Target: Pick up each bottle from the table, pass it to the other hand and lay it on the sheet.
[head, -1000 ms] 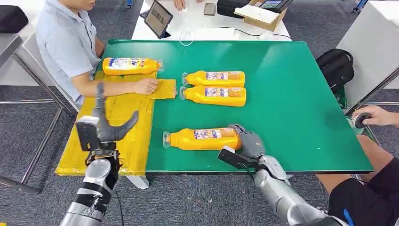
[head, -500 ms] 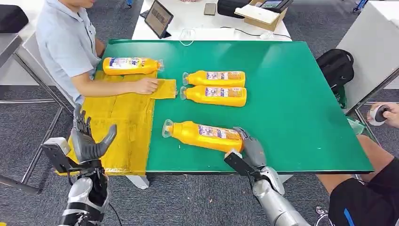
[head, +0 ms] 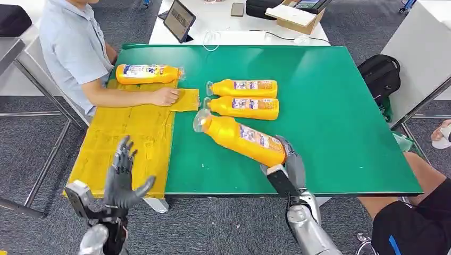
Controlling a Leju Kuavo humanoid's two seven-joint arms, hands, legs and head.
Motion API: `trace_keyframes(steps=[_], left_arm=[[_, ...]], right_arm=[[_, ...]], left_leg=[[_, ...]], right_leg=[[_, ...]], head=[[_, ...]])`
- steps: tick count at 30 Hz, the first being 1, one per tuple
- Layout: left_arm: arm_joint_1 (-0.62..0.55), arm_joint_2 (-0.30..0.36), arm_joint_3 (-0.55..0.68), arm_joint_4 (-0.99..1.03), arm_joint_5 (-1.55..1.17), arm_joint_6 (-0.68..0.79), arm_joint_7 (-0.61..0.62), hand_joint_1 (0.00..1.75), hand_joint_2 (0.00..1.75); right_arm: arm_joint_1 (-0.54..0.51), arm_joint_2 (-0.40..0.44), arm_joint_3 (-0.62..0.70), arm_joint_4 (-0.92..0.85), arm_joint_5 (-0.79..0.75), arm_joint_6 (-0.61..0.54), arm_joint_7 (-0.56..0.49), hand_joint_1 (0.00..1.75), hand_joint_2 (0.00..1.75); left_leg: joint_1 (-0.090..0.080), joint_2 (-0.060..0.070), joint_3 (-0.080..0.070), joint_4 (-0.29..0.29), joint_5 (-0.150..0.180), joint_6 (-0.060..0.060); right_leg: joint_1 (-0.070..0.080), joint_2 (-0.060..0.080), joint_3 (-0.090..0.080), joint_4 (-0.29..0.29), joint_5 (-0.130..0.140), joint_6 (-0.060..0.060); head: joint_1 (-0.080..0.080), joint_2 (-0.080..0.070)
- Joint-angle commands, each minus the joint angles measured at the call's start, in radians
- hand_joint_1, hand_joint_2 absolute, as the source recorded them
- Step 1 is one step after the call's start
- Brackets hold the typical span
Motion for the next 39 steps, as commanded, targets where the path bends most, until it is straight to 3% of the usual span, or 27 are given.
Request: trace_keyframes(steps=[1,7,19,26,30,39], left_arm=[[0.054,0.025,-0.134,-0.013,0.004,-0.098,-0.037,0.00,1.75],[0.071,0.046,-0.175,-0.057,0.005,-0.187,-0.088,0.00,1.75],[0.064,0.041,-0.176,-0.060,0.005,-0.191,-0.087,0.00,1.75],[-0.023,0.002,-0.224,-0.021,0.034,-0.243,-0.081,0.00,1.75],[-0.100,-0.055,-0.222,0.005,0.175,-0.268,-0.007,0.00,1.75],[-0.130,-0.068,-0.250,-0.014,0.254,-0.250,0.010,0.00,1.75]], right_arm=[[0.047,0.059,0.034,-0.224,-0.052,-0.013,0.000,1.75,1.75],[0.033,0.064,0.063,-0.247,-0.094,0.002,0.000,1.75,1.75],[0.029,0.069,0.075,-0.241,-0.087,0.013,0.000,1.75,1.75],[-0.014,0.118,0.290,-0.160,-0.004,0.024,0.000,1.75,1.75],[-0.018,0.153,0.413,-0.137,-0.040,-0.012,0.000,1.75,1.75],[-0.029,0.156,0.521,-0.067,-0.062,-0.031,0.000,1.75,1.75]], left_leg=[[0.000,0.002,0.003,0.000,-0.002,-0.001],[0.000,0.002,0.002,0.000,-0.001,-0.001],[0.000,0.002,0.003,0.000,-0.001,-0.001],[0.000,0.002,0.002,0.000,0.000,-0.001],[0.001,0.001,0.001,0.000,0.000,-0.001],[0.001,0.001,0.002,-0.001,0.000,-0.001]], right_leg=[[0.000,0.002,0.002,0.001,-0.001,-0.002],[0.001,0.002,0.001,0.001,-0.001,-0.002],[0.001,0.002,0.003,0.000,-0.001,-0.002],[0.001,0.002,0.001,0.000,0.000,-0.001],[0.002,0.001,0.000,0.000,0.000,-0.001],[0.001,0.001,0.002,-0.001,0.000,-0.001]], head=[[0.000,0.000],[0.000,0.000],[0.000,0.000],[0.000,0.000],[0.000,0.000],[0.000,0.000]])
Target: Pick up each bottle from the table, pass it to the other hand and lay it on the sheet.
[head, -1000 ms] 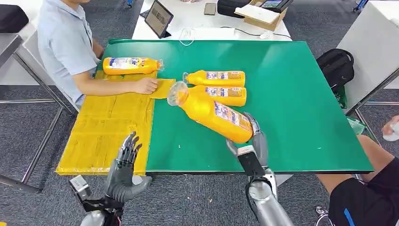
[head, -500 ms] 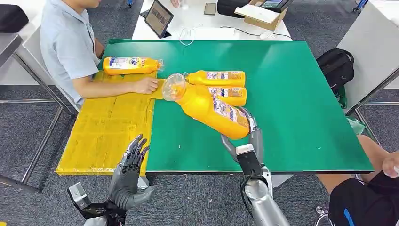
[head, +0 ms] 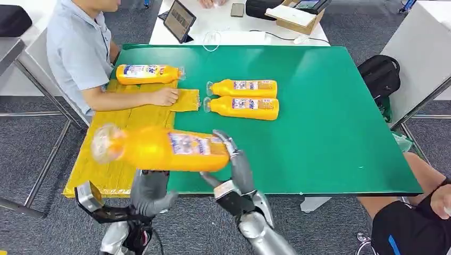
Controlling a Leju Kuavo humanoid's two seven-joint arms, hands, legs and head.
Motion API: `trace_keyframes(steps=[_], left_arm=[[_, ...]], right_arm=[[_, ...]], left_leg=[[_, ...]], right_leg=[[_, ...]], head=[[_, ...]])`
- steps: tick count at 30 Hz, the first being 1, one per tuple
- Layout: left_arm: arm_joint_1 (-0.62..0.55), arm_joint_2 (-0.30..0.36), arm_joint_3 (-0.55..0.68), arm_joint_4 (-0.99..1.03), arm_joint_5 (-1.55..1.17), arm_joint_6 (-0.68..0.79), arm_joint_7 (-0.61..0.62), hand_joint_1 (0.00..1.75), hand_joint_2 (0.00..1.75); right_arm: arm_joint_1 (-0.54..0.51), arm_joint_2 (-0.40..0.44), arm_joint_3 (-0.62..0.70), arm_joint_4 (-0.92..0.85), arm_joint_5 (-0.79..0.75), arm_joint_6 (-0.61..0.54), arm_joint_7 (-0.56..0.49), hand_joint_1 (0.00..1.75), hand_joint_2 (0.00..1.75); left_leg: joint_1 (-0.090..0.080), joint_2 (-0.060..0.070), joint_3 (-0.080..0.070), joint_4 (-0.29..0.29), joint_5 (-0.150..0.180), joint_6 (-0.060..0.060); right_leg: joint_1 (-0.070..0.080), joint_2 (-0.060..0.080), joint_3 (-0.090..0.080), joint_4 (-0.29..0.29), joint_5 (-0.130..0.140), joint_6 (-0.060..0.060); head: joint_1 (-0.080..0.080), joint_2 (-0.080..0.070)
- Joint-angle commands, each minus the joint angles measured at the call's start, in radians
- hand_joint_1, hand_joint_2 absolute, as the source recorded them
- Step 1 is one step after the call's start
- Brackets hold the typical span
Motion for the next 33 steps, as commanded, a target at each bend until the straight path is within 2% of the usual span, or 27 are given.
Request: trace_keyframes(steps=[1,11,18,24,25,26,27,28,29,30,32,33], left_arm=[[-0.071,-0.007,-0.044,0.049,0.025,0.014,0.003,0.00,1.75],[-0.067,0.020,-0.100,-0.050,-0.127,0.137,-0.075,0.00,1.75],[-0.082,0.035,-0.144,0.004,-0.202,0.209,-0.093,0.00,1.75],[-0.090,0.038,-0.147,0.012,-0.202,0.208,-0.093,0.00,1.75],[-0.092,0.038,-0.148,0.015,-0.194,0.202,-0.088,0.07,1.75],[-0.098,0.041,-0.150,0.023,-0.180,0.187,-0.075,0.49,1.75],[-0.101,0.042,-0.151,0.028,-0.170,0.178,-0.066,1.48,1.75],[-0.108,0.044,-0.153,0.041,-0.153,0.160,-0.041,1.69,1.75],[-0.111,0.044,-0.152,0.055,-0.116,0.127,-0.021,1.73,1.75],[-0.113,0.044,-0.153,0.068,-0.076,0.090,0.004,1.69,1.75],[-0.111,0.045,-0.150,0.075,-0.056,0.075,0.017,1.75,1.75],[-0.110,0.045,-0.152,0.080,-0.033,0.056,0.038,1.75,1.75]], right_arm=[[-0.058,0.000,0.155,0.137,-0.023,-0.009,0.001,1.75,1.75],[-0.090,0.035,0.189,0.250,-0.046,0.016,0.001,1.75,1.75],[-0.108,0.033,0.176,0.260,-0.021,0.021,0.001,1.75,1.75],[-0.111,0.034,0.177,0.267,-0.008,0.016,0.001,1.75,1.75],[-0.112,0.034,0.177,0.270,-0.007,0.019,0.001,1.75,1.75],[-0.115,0.034,0.176,0.274,-0.004,0.020,0.001,1.75,1.75],[-0.115,0.034,0.174,0.275,-0.002,0.019,0.001,1.75,1.75],[-0.115,0.033,0.171,0.277,0.003,0.015,0.001,1.75,1.75],[-0.116,0.032,0.167,0.279,0.012,0.009,0.001,1.75,1.75],[-0.116,0.031,0.165,0.281,0.021,-0.001,0.001,1.75,1.75],[-0.114,0.029,0.165,0.279,0.027,-0.006,0.001,1.71,1.75],[-0.115,0.030,0.162,0.288,0.036,-0.015,0.001,1.34,1.75]], left_leg=[[0.000,0.001,0.005,-0.001,-0.002,-0.001],[0.001,0.000,0.002,0.000,-0.001,-0.001],[0.000,0.000,0.002,-0.001,0.000,-0.001],[0.000,0.000,0.003,0.000,-0.001,-0.001],[0.001,-0.001,0.004,-0.001,-0.001,-0.001],[0.000,-0.001,0.002,0.000,-0.001,-0.001],[0.001,0.000,0.005,0.000,-0.002,-0.001],[0.001,0.000,0.007,0.000,-0.003,-0.002],[0.001,0.000,0.006,0.001,-0.003,-0.001],[0.000,-0.001,0.003,-0.001,-0.001,-0.001],[0.001,-0.001,0.006,0.000,-0.002,-0.001],[0.000,0.000,0.004,-0.001,-0.001,-0.001]], right_leg=[[0.001,0.001,0.005,-0.001,-0.001,-0.002],[0.001,0.000,0.002,0.000,-0.001,-0.001],[0.000,0.000,0.002,-0.001,-0.001,-0.001],[0.000,-0.001,0.002,-0.001,-0.001,-0.001],[0.001,-0.001,0.004,-0.001,-0.002,-0.002],[0.000,-0.001,0.002,-0.001,-0.001,-0.001],[0.001,0.000,0.005,0.000,-0.002,-0.002],[0.001,0.000,0.007,0.000,-0.003,-0.003],[0.001,0.000,0.006,0.000,-0.003,-0.003],[0.000,-0.001,0.003,0.000,-0.001,-0.001],[0.001,-0.001,0.006,-0.001,-0.002,-0.002],[0.000,0.000,0.004,-0.001,-0.001,-0.002]], head=[[0.000,0.000],[0.000,0.000],[0.000,0.000],[0.000,0.000],[0.000,0.000],[0.000,0.000],[0.000,0.000],[0.000,0.000],[0.000,0.000],[0.000,0.000],[0.000,0.000],[-0.001,0.000]])
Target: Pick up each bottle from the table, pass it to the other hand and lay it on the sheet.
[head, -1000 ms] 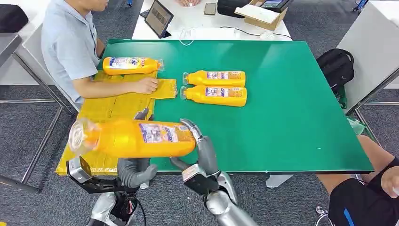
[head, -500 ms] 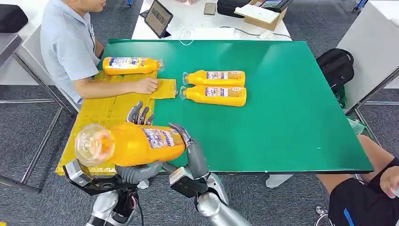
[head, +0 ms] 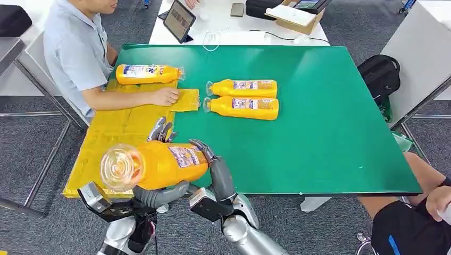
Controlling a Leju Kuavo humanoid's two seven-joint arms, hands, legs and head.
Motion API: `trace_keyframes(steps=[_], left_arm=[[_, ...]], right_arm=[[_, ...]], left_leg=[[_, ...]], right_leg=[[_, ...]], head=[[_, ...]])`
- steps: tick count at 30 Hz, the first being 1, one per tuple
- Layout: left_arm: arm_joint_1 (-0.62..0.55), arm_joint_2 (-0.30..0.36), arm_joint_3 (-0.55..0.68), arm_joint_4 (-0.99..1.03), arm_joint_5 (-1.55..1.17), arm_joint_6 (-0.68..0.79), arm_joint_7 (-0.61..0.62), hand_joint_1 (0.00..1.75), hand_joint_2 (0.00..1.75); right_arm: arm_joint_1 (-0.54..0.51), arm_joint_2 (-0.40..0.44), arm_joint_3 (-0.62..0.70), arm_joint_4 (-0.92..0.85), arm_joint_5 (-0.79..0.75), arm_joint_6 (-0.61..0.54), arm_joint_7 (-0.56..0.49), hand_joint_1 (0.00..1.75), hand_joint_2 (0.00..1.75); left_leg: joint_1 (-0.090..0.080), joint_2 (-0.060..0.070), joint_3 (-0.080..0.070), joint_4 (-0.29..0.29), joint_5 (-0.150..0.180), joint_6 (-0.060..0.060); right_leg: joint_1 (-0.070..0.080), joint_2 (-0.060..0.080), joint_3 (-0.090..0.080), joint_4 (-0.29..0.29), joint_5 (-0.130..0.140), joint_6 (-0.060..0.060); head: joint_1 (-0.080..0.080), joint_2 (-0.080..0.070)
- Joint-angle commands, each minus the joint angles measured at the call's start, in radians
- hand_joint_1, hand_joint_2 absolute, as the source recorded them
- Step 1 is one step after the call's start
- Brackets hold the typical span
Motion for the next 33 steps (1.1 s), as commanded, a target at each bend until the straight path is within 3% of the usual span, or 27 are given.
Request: trace_keyframes(steps=[1,2,3,6,7,16,22,33], left_arm=[[-0.067,0.025,-0.069,0.119,0.137,-0.139,0.119,1.75,1.75],[-0.067,0.025,-0.069,0.119,0.137,-0.139,0.119,1.75,1.75],[-0.068,0.025,-0.070,0.129,0.145,-0.138,0.141,1.75,1.75],[-0.071,0.024,-0.069,0.140,0.146,-0.130,0.152,1.75,1.75],[-0.072,0.022,-0.066,0.145,0.152,-0.125,0.159,1.75,1.75],[-0.095,0.029,-0.027,0.160,0.108,-0.016,0.188,1.75,1.75],[-0.139,0.094,0.039,0.197,-0.199,0.298,0.205,1.75,1.75],[-0.193,0.177,0.210,0.230,-0.444,0.467,0.238,1.75,1.75]], right_arm=[[-0.031,0.002,0.017,0.116,0.063,-0.032,0.001,0.24,1.75],[-0.031,0.002,0.017,0.116,0.063,-0.032,0.001,0.24,1.75],[-0.028,0.004,0.008,0.119,0.059,-0.039,0.001,0.00,1.75],[-0.025,0.005,-0.003,0.123,0.053,-0.037,0.001,0.00,1.75],[-0.025,0.008,-0.010,0.126,0.057,-0.048,0.001,0.00,0.00],[-0.018,-0.005,-0.044,0.113,0.092,-0.118,0.001,0.00,0.00],[0.022,-0.043,-0.092,0.080,0.157,-0.208,0.001,0.00,0.00],[0.144,-0.050,-0.292,-0.126,0.200,-0.237,0.001,0.00,0.00]], left_leg=[[0.001,-0.001,0.006,0.000,-0.002,-0.001],[0.001,-0.001,0.004,-0.001,-0.001,-0.001],[0.000,-0.001,0.003,-0.001,-0.001,0.000],[0.000,-0.001,0.006,-0.001,-0.002,-0.001],[0.000,-0.001,0.005,-0.001,-0.001,-0.001],[0.000,-0.001,0.005,0.000,-0.002,-0.001],[0.000,-0.002,0.004,-0.001,0.000,-0.001],[0.001,-0.001,0.005,0.000,-0.002,-0.001]], right_leg=[[0.001,-0.001,0.007,-0.001,-0.002,-0.002],[0.001,-0.001,0.005,-0.001,-0.001,-0.001],[0.000,-0.001,0.004,-0.001,-0.001,-0.001],[0.000,0.000,0.007,-0.001,-0.002,-0.002],[0.000,-0.001,0.005,-0.001,-0.002,-0.001],[0.001,-0.001,0.005,0.000,-0.002,-0.002],[0.000,-0.002,0.004,-0.001,-0.001,-0.001],[0.001,-0.001,0.005,0.000,-0.002,-0.002]], head=[[0.000,0.000],[0.000,0.000],[0.000,0.000],[0.000,0.000],[0.000,0.000],[0.000,0.000],[0.000,0.000],[0.000,0.000]])
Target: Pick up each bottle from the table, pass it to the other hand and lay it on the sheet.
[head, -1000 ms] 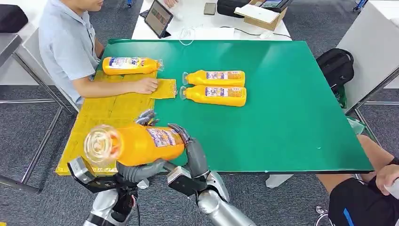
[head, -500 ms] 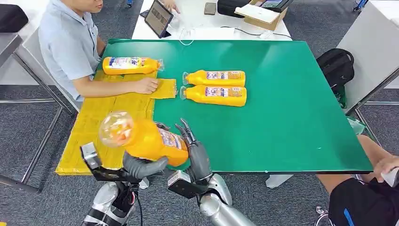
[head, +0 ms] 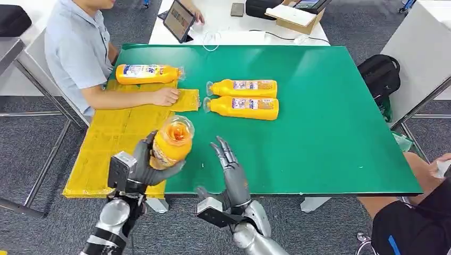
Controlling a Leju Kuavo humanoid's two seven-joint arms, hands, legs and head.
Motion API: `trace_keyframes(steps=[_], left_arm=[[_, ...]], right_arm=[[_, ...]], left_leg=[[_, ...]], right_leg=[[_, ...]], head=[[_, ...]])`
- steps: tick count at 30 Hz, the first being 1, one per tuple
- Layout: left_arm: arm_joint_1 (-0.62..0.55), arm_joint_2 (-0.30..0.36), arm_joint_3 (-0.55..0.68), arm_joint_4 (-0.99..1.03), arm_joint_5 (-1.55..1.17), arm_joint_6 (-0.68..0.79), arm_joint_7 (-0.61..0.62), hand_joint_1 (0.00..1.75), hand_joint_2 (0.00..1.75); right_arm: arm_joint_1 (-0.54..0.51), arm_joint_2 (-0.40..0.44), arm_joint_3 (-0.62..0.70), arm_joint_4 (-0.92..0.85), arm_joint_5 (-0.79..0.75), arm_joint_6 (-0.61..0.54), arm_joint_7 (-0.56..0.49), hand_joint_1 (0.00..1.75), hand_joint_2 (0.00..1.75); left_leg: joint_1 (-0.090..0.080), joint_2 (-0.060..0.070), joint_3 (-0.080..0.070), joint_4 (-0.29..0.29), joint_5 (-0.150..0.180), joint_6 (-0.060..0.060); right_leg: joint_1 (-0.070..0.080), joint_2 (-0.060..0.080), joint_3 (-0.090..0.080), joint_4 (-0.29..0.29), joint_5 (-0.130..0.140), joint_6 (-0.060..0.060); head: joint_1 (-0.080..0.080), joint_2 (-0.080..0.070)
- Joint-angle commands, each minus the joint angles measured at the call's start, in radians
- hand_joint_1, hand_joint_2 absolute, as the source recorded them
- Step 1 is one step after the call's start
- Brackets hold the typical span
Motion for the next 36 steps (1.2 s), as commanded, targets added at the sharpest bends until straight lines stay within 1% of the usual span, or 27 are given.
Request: trace_keyframes(steps=[1,2,3,4,6,7,8,9,11,12,13,14,15,18,20,25,26,27,28,29,30,31,36], left_arm=[[-0.124,0.113,0.108,0.160,-0.276,0.144,0.050,1.75,1.75],[-0.141,0.122,0.109,0.191,-0.316,0.152,0.068,1.75,1.75],[-0.155,0.125,0.118,0.219,-0.316,0.149,0.062,1.75,1.75],[-0.197,0.146,0.101,0.299,-0.426,0.183,0.089,1.75,1.75],[-0.225,0.152,0.107,0.348,-0.442,0.181,0.093,1.75,1.75],[-0.268,0.165,0.081,0.431,-0.521,0.183,0.109,1.75,1.75],[-0.296,0.172,0.069,0.484,-0.564,0.180,0.122,1.73,1.75],[-0.316,0.174,0.064,0.516,-0.577,0.174,0.121,1.71,1.75],[-0.373,0.173,0.040,0.618,-0.611,0.117,0.135,1.75,1.75],[-0.388,0.168,0.037,0.644,-0.616,0.117,0.130,1.75,1.75],[-0.416,0.162,0.023,0.692,-0.632,0.101,0.132,1.75,1.75],[-0.438,0.157,0.012,0.726,-0.648,0.096,0.138,1.75,1.75],[-0.447,0.152,0.009,0.736,-0.651,0.092,0.138,1.75,1.75],[-0.496,0.137,-0.006,0.803,-0.665,0.068,0.154,1.75,1.75],[-0.532,0.135,-0.032,0.849,-0.701,0.062,0.182,1.75,1.75],[-0.546,0.136,-0.044,0.866,-0.717,0.060,0.191,1.75,1.75],[-0.559,0.135,-0.055,0.884,-0.733,0.060,0.199,1.66,1.75],[-0.570,0.130,-0.057,0.897,-0.733,0.047,0.200,1.41,1.75],[-0.574,0.128,-0.059,0.905,-0.732,0.036,0.199,0.70,1.75],[-0.579,0.125,-0.062,0.915,-0.732,0.020,0.196,0.09,1.75],[-0.577,0.123,-0.059,0.918,-0.721,0.004,0.180,0.00,1.75],[-0.573,0.119,-0.049,0.918,-0.703,-0.016,0.168,0.00,1.75],[-0.546,0.110,0.006,0.873,-0.531,-0.188,0.064,0.00,1.75]], right_arm=[[0.092,-0.004,-0.193,-0.205,-0.012,-0.007,0.001,0.00,0.00],[0.101,-0.001,-0.201,-0.230,-0.028,-0.007,0.001,0.00,0.00],[0.102,-0.003,-0.200,-0.231,-0.030,-0.007,0.001,0.00,0.00],[0.113,0.004,-0.207,-0.273,-0.055,-0.007,0.001,0.00,0.00],[0.115,0.003,-0.197,-0.278,-0.070,-0.007,0.001,0.00,0.00],[0.115,-0.009,-0.165,-0.285,-0.120,-0.007,0.001,0.00,0.00],[0.111,-0.016,-0.139,-0.278,-0.141,-0.002,0.001,0.00,0.00],[0.110,-0.013,-0.132,-0.273,-0.143,-0.005,0.001,0.00,0.00],[0.098,-0.012,-0.109,-0.252,-0.152,0.022,0.001,0.00,0.00],[0.096,-0.010,-0.104,-0.248,-0.153,0.016,0.001,0.00,0.00],[0.086,-0.011,-0.097,-0.232,-0.167,0.025,0.001,0.00,0.00],[0.076,-0.010,-0.093,-0.222,-0.179,0.028,0.001,0.00,0.00],[0.072,-0.009,-0.093,-0.216,-0.181,0.027,0.001,0.00,0.00],[0.050,-0.006,-0.093,-0.187,-0.196,0.036,0.001,0.00,0.00],[0.041,-0.005,-0.087,-0.173,-0.202,0.043,0.001,0.00,0.00],[0.040,-0.003,-0.086,-0.170,-0.205,0.045,0.001,0.00,0.00],[0.035,-0.002,-0.084,-0.157,-0.205,0.051,0.001,0.00,0.00],[0.029,0.002,-0.085,-0.140,-0.207,0.058,0.001,0.00,0.00],[0.028,0.002,-0.083,-0.135,-0.207,0.059,0.001,0.00,0.00],[0.024,0.002,-0.081,-0.126,-0.209,0.057,0.001,0.00,0.00],[0.020,0.004,-0.081,-0.117,-0.216,0.060,0.001,0.00,0.00],[0.016,0.002,-0.077,-0.111,-0.219,0.057,0.001,0.00,0.00],[-0.019,-0.011,-0.035,-0.085,-0.259,0.043,0.001,0.00,0.00]], left_leg=[[0.000,-0.001,0.004,0.000,-0.001,-0.001],[0.000,-0.001,0.002,0.000,0.000,-0.001],[0.000,-0.002,0.004,0.000,-0.001,-0.001],[0.001,-0.002,0.004,0.000,-0.001,-0.001],[0.000,-0.001,0.002,-0.001,0.000,-0.001],[0.001,-0.001,0.004,0.000,-0.001,-0.001],[0.000,-0.002,0.002,0.000,0.000,-0.001],[0.000,-0.001,0.002,-0.001,0.001,-0.001],[0.001,-0.002,0.003,0.000,0.000,-0.001],[0.000,-0.002,0.002,-0.001,0.001,-0.001],[0.001,-0.004,0.004,0.000,0.000,-0.001],[0.001,-0.002,0.003,0.000,0.001,-0.001],[0.001,-0.001,0.005,0.000,0.000,-0.002],[0.001,-0.003,0.002,0.000,0.001,-0.001],[0.001,-0.002,0.002,0.001,0.001,-0.001],[0.001,0.000,0.004,0.001,0.000,-0.002],[0.001,0.000,0.003,0.000,0.000,-0.001],[0.001,0.000,0.001,0.000,0.001,-0.001],[0.001,-0.001,0.004,0.001,0.000,-0.002],[0.001,-0.001,0.003,0.000,0.000,-0.001],[0.001,-0.001,0.002,0.000,0.001,-0.001],[0.001,0.000,0.004,0.001,0.000,-0.001],[0.001,0.001,0.003,0.000,0.000,-0.001]], right_leg=[[0.001,-0.001,0.004,0.000,-0.002,-0.002],[0.000,-0.001,0.002,0.000,-0.001,-0.002],[0.001,-0.002,0.004,0.001,-0.002,-0.002],[0.001,-0.002,0.004,0.000,-0.002,-0.002],[0.000,-0.001,0.002,0.000,-0.001,-0.001],[0.001,-0.001,0.004,0.001,-0.002,-0.002],[0.000,-0.002,0.002,0.000,-0.001,-0.002],[0.000,-0.001,0.002,0.000,-0.001,-0.001],[0.001,-0.002,0.003,0.000,-0.001,-0.002],[0.000,-0.002,0.002,0.000,0.000,-0.001],[0.001,-0.003,0.005,0.000,-0.002,-0.002],[0.001,-0.002,0.004,0.000,-0.001,-0.002],[0.001,0.000,0.005,0.001,-0.001,-0.002],[0.000,-0.003,0.002,0.001,-0.001,-0.001],[0.001,-0.001,0.003,0.000,0.000,-0.001],[0.001,0.000,0.004,0.001,-0.001,-0.002],[0.001,0.000,0.003,0.001,0.000,-0.002],[0.001,0.000,0.002,0.000,0.000,-0.001],[0.001,-0.001,0.004,0.001,-0.001,-0.002],[0.001,-0.001,0.003,0.000,0.000,-0.001],[0.001,-0.001,0.002,0.000,0.000,-0.001],[0.001,0.000,0.004,0.001,-0.001,-0.002],[0.000,0.001,0.003,0.000,0.000,-0.001]], head=[[0.000,0.000],[-0.001,0.000],[0.000,0.000],[0.000,0.000],[-0.001,0.000],[0.000,0.000],[0.000,0.000],[0.000,0.000],[0.000,0.000],[0.000,0.000],[0.000,0.000],[0.000,0.000],[0.000,0.000],[0.000,0.000],[0.000,0.000],[0.000,0.000],[0.000,0.000],[0.000,0.000],[0.000,0.000],[0.000,0.000],[0.000,0.000],[-0.001,0.000],[0.000,0.000]])
